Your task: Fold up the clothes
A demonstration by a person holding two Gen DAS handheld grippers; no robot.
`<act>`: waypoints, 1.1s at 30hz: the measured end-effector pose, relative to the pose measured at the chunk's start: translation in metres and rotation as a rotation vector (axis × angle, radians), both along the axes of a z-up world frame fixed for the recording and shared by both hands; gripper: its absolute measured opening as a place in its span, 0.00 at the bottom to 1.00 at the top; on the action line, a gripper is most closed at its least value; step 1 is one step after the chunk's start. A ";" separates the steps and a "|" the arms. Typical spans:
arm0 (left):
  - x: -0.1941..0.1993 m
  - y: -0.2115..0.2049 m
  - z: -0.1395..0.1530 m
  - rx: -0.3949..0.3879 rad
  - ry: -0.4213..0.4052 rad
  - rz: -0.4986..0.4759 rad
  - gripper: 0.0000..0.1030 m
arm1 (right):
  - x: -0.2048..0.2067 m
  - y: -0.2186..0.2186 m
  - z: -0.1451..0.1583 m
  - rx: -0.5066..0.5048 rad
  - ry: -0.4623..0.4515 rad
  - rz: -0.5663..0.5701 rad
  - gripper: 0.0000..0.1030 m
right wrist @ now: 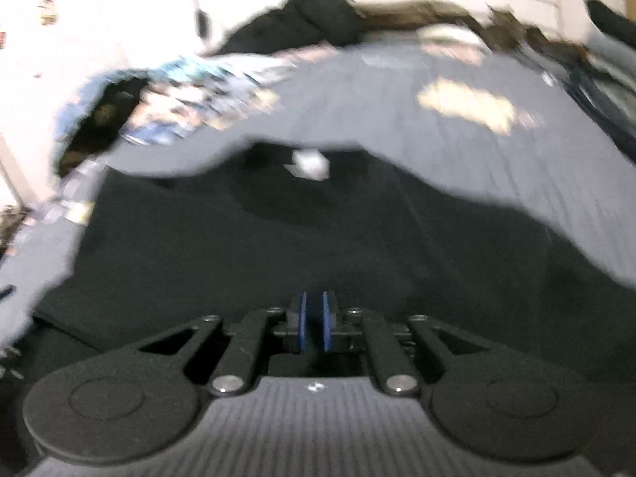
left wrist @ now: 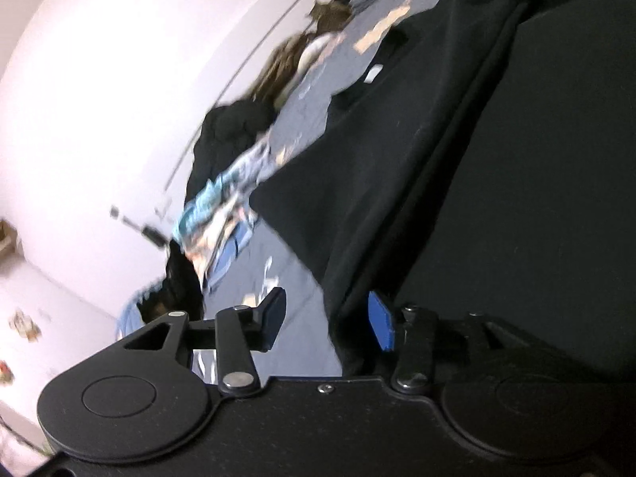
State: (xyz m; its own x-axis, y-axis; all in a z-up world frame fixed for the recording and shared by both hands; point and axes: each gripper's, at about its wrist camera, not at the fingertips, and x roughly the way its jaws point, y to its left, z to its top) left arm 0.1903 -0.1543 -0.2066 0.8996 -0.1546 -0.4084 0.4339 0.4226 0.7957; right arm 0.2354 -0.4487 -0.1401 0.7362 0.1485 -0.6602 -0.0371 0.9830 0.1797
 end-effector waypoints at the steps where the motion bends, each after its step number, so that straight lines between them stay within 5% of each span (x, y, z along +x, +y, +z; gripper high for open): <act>1: 0.000 -0.003 -0.004 0.012 -0.011 -0.003 0.45 | 0.006 0.012 0.010 0.006 -0.016 0.032 0.16; 3: 0.002 -0.007 -0.012 0.033 -0.031 -0.007 0.45 | 0.028 0.042 0.011 -0.001 -0.021 0.093 0.41; 6: 0.004 -0.005 -0.020 0.038 -0.030 0.003 0.45 | 0.062 0.088 0.014 -0.012 -0.028 0.185 0.52; 14: 0.008 0.000 -0.024 0.004 -0.022 -0.019 0.43 | 0.151 0.208 0.018 -0.041 -0.042 0.421 0.53; 21: 0.010 0.003 -0.030 -0.032 -0.013 -0.044 0.36 | 0.185 0.234 -0.002 -0.079 0.005 0.421 0.54; 22: 0.011 0.003 -0.030 -0.038 -0.012 -0.045 0.29 | 0.190 0.235 -0.005 -0.076 0.017 0.416 0.54; 24: 0.013 0.006 -0.032 -0.051 0.001 -0.048 0.12 | 0.199 0.234 -0.013 -0.052 0.052 0.398 0.45; 25: 0.014 0.008 -0.032 -0.058 0.014 -0.053 0.07 | 0.201 0.232 -0.015 -0.035 0.055 0.378 0.34; 26: 0.014 0.012 -0.031 -0.069 0.031 -0.062 0.06 | 0.203 0.231 -0.017 -0.018 0.058 0.359 0.09; 33: 0.015 0.032 -0.001 -0.230 0.102 -0.065 0.05 | 0.215 0.218 -0.032 0.100 0.081 0.224 0.03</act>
State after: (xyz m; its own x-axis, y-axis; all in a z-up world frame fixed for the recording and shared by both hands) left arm 0.2055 -0.1225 -0.2077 0.8404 -0.3107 -0.4440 0.5396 0.5560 0.6322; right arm 0.4505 -0.2308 -0.1724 0.6232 0.3688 -0.6897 -0.2332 0.9293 0.2863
